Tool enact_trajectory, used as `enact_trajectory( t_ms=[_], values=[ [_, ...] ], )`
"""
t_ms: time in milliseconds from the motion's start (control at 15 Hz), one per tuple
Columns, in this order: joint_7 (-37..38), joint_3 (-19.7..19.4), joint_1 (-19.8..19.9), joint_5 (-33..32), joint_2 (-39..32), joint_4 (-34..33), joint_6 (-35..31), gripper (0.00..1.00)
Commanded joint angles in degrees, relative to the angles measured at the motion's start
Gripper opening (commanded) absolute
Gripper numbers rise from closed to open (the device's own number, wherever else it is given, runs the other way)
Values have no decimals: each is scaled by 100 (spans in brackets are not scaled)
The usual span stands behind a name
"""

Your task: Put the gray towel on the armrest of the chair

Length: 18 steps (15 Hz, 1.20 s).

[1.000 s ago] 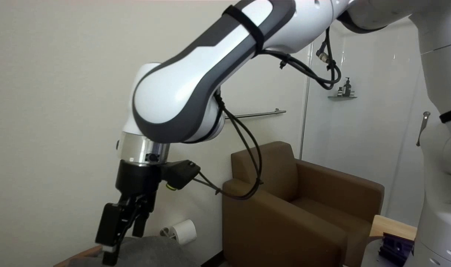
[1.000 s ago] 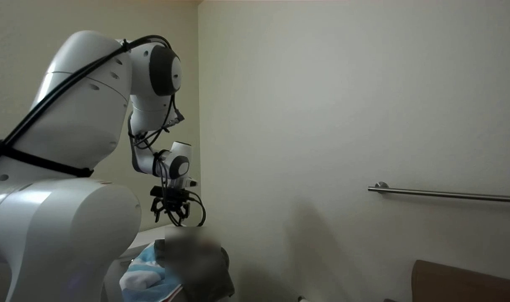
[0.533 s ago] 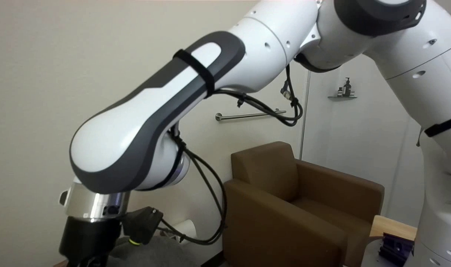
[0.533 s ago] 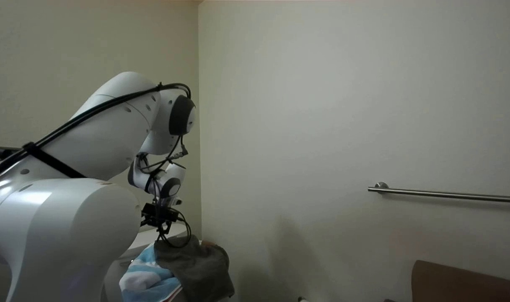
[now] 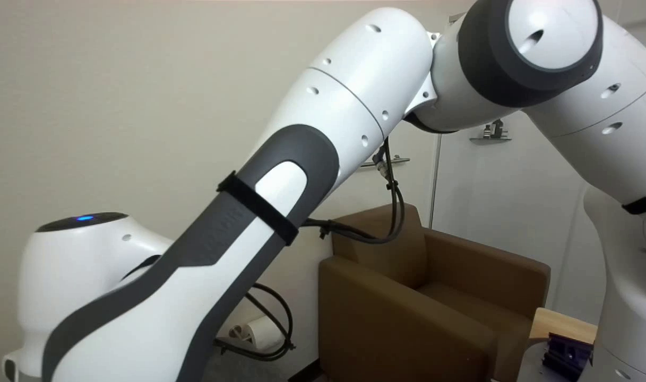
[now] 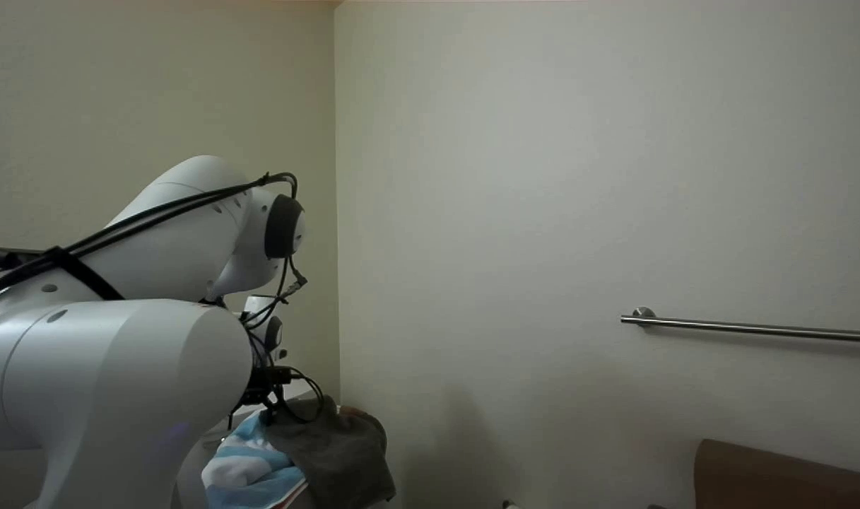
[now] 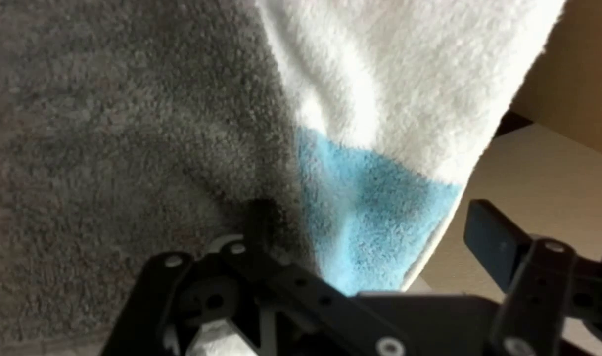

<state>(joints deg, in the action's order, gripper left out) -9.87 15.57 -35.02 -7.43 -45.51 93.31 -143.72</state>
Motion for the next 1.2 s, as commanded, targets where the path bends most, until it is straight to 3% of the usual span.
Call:
enact_trajectory(
  t_ms=[0, 200, 400, 667, 1133],
  values=[
    [925, -752, -750, -915, 109, -326, -1, 100],
    [1587, -1282, -1181, -1377, 135, -584, 243, 100],
    [1914, -1505, -1275, -1400, 124, -669, 700, 100],
    [1974, -1370, -1000, -1142, 105, -543, 1145, 100],
    [1663, -852, -448, -858, -13, -284, 218, 100]
  ],
)
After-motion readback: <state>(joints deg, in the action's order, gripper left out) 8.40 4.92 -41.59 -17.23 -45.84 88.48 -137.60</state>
